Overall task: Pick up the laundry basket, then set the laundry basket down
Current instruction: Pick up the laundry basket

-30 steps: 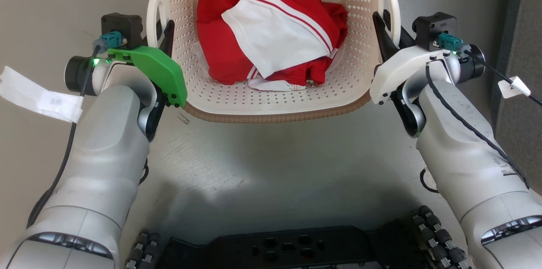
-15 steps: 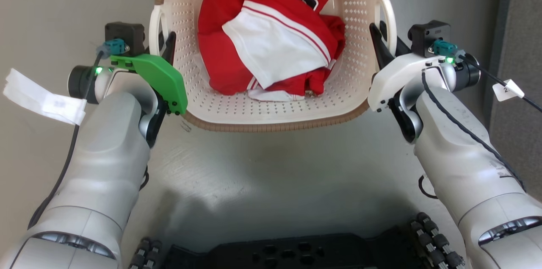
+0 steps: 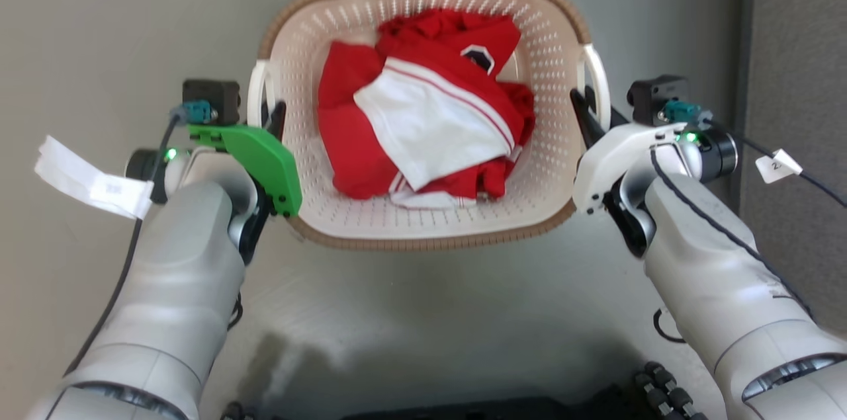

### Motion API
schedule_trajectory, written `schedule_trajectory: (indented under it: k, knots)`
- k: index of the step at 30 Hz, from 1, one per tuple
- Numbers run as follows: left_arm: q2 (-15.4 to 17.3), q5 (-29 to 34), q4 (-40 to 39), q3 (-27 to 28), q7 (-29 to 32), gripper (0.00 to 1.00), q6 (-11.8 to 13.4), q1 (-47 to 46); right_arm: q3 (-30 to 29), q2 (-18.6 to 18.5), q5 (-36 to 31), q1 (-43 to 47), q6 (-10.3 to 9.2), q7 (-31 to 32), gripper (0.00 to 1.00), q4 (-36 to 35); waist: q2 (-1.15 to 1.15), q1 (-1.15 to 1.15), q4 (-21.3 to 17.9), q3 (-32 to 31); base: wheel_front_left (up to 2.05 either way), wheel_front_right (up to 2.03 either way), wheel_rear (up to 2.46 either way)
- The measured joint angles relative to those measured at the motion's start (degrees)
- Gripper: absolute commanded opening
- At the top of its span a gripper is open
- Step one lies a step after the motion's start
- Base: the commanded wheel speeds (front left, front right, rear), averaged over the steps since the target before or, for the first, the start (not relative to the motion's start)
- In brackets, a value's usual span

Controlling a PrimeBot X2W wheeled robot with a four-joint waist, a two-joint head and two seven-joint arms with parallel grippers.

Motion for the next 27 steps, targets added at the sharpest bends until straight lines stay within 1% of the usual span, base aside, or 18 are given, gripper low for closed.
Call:
schedule_trajectory:
  k: [1,5,7,19,23,27]
  knots:
    - [-0.01,-0.11,0.20,-0.24,0.34,0.00,0.00,0.35,0.26,0.00,0.21,0.24,0.33,0.01,0.00,0.34,0.00,0.00,-0.04,-0.60,0.00,0.00,0.00]
    - [-0.24,-1.44,0.90,-0.82,1.59,0.00,0.00,1.41,1.25,0.07,1.04,1.05,0.42,0.02,0.00,1.60,0.00,0.00,-0.15,-3.06,0.00,0.00,0.00]
    - [-0.31,-2.07,1.22,-1.02,1.94,0.00,-0.01,1.80,1.80,0.07,1.79,1.19,0.79,0.24,0.00,2.10,0.00,0.00,-0.17,-4.27,0.00,0.00,0.00]
    - [-0.53,-4.32,1.63,-2.72,5.32,0.00,-0.01,5.53,4.17,0.20,5.33,4.36,1.38,2.16,0.00,4.72,0.00,0.00,-0.30,-11.90,0.00,0.00,0.00]
    - [-0.56,-6.49,2.03,-2.89,7.13,0.00,-0.01,7.19,5.90,0.29,7.08,5.66,1.57,4.39,0.00,5.35,0.00,0.00,-0.44,-15.28,0.00,0.00,0.00]
    - [-0.69,-7.27,2.64,-3.02,9.09,0.00,-0.02,8.56,7.32,0.38,8.10,7.09,1.90,6.23,0.00,5.72,0.00,0.00,-0.60,-17.99,0.00,0.00,0.00]
